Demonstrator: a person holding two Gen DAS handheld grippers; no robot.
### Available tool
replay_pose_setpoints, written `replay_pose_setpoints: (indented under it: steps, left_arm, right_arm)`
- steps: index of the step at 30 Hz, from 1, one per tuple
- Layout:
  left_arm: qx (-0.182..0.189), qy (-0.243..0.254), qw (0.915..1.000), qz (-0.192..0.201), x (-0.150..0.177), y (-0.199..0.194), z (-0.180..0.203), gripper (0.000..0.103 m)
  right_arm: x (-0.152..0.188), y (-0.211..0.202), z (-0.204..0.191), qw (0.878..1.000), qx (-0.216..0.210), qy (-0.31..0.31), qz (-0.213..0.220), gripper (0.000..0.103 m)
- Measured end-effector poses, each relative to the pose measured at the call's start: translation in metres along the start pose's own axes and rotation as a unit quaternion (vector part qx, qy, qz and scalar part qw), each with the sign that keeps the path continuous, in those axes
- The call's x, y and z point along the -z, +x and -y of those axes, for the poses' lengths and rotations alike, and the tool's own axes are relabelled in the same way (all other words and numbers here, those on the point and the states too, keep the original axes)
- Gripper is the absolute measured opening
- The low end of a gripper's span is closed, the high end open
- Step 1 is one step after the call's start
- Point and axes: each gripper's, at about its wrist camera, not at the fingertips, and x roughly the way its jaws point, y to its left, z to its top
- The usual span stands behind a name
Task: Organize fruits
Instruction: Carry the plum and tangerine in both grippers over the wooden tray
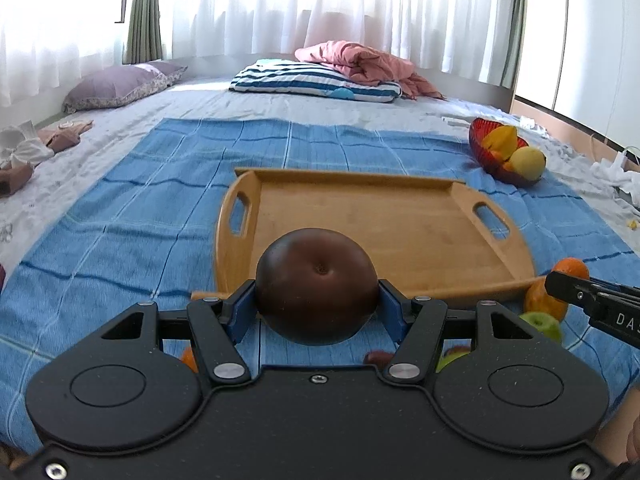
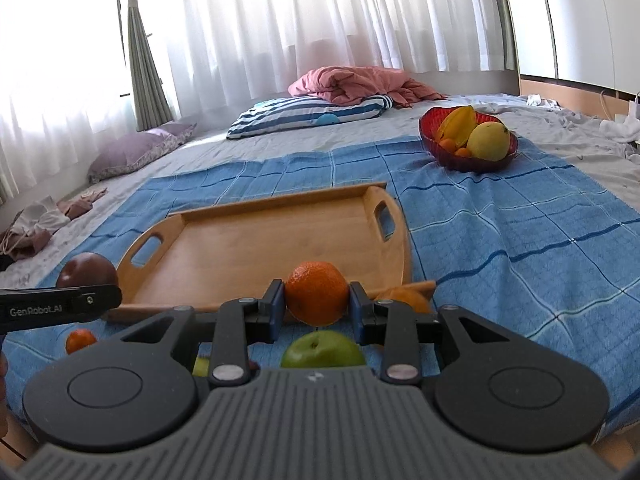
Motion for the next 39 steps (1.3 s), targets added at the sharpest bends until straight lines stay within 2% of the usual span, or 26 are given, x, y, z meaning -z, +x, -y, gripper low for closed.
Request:
replay_pose_setpoints:
  steps: [8,16,26,31,39]
  left_arm:
    - [0.003,0.001,1.0,0.004,-0.023,0.001,0.002,0.061]
    - [0.025,0.0,0.9997,0.002,-0.039,-0.004,0.003,0.061]
    - [0.032,-0.001,0.9995,0.003,-0.061,-0.004,-0.004,0.061]
    - [0.033,-0.008,0.9994,-0.003,-0.076,0.012,-0.008,0.061]
    - [0.038,-0.028,0.9986,-0.023,-0.1,0.068,-0.01,0.061]
  right_arm:
    - [-0.02,0.006,0.01,1.0,-0.003,0.009,-0.003,0.037]
    - [-0.034,0.002,0.015,0.999,-0.002,0.03,-0.011,0.037]
    - [-0.056,0.011,0.007,1.0,0.002,0.013,-0.007,0.037]
    - [-0.073,0.032,0.012,1.0,-0.009,0.02,-0.005,0.037]
    - [-0.087,0.097,0.034,0.998,-0.039,0.038,-0.004,0.037]
